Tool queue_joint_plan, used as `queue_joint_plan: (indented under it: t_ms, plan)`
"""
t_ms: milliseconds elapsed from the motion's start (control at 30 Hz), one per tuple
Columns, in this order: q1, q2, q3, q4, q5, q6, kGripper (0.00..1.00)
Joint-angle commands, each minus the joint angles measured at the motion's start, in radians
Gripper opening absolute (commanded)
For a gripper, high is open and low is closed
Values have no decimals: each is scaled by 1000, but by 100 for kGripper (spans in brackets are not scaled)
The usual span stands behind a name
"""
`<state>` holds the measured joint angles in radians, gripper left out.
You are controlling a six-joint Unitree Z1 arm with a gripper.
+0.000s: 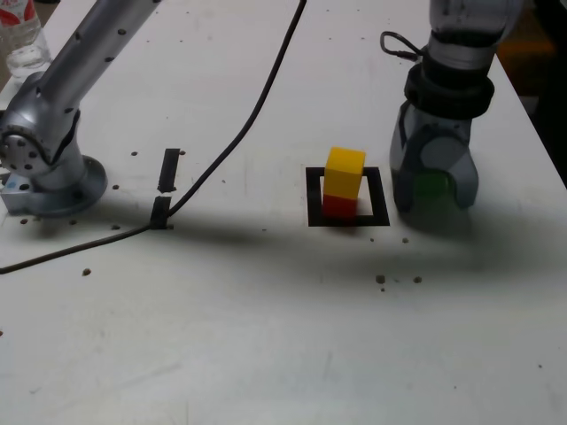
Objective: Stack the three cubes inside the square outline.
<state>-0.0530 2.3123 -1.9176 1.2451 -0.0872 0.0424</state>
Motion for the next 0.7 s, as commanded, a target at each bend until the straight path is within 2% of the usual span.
queue_joint_plan:
  t_ms: [0, 367, 500, 667]
  plan:
    - [-8, -21, -11, 17, 8, 0, 18]
    - [-101, -142, -92, 145, 58, 6, 18]
    - [-121, -190, -95, 176, 63, 13, 18]
    - [-130, -319, -16, 233, 77, 34, 18]
